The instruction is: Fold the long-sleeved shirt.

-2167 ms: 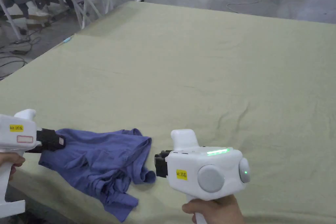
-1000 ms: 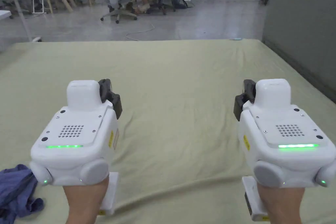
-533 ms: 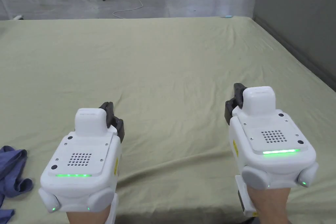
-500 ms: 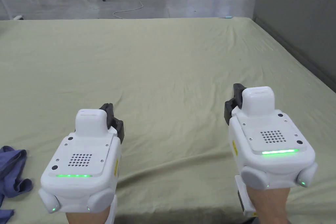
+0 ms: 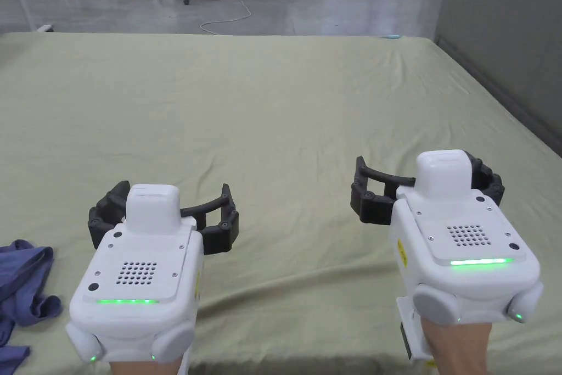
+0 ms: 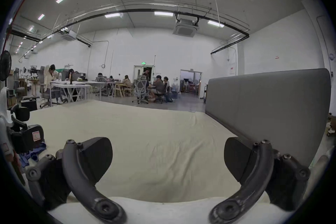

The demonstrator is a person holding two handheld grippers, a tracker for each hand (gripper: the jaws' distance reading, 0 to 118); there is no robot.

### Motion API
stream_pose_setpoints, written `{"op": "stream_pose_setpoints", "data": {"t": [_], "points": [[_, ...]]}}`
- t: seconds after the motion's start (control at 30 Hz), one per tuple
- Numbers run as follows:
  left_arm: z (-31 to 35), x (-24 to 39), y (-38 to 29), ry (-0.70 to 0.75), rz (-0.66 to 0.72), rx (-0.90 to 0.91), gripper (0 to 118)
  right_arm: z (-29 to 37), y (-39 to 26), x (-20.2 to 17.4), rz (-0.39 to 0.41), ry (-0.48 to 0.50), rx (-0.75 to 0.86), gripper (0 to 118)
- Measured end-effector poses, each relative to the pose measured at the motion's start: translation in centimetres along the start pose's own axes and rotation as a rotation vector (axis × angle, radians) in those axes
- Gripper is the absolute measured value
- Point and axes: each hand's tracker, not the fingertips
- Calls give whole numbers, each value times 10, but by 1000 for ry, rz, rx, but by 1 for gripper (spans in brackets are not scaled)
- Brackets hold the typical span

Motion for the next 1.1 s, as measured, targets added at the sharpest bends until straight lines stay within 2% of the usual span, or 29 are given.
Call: {"op": "stream_pose_setpoints", "data": {"t": [0.03, 0.17, 0.2, 0.27, 0.33, 0.43, 0.63, 0.9, 1.1], "points": [[1, -1, 0, -2, 1, 5, 118, -6, 18, -5, 2, -1, 14, 118], [-17, -1, -16, -76, 14, 75, 118, -8, 14, -2, -22, -13, 55, 118], [-17, 1, -16, -49, 4, 61, 118, -7, 14, -1, -24, -38, 46, 118], [-15, 5, -16, -46, -9, 61, 118, -3, 15, 3, -12, -45, 38, 118], [-12, 6, -14, -82, -10, 75, 118, -5, 16, 0, 23, 2, 36, 118], [-11, 12, -10, -88, -33, 95, 118, -3, 19, -2, 61, -18, 32, 118], [-15, 12, -7, -110, -16, 77, 118, -2, 23, -2, 15, -12, 47, 118], [-14, 5, -4, -100, -39, 61, 118, -3, 27, -2, 21, -19, 58, 118], [-14, 5, -2, -117, -18, 39, 118, -3, 28, -1, -12, -19, 54, 118]]}}
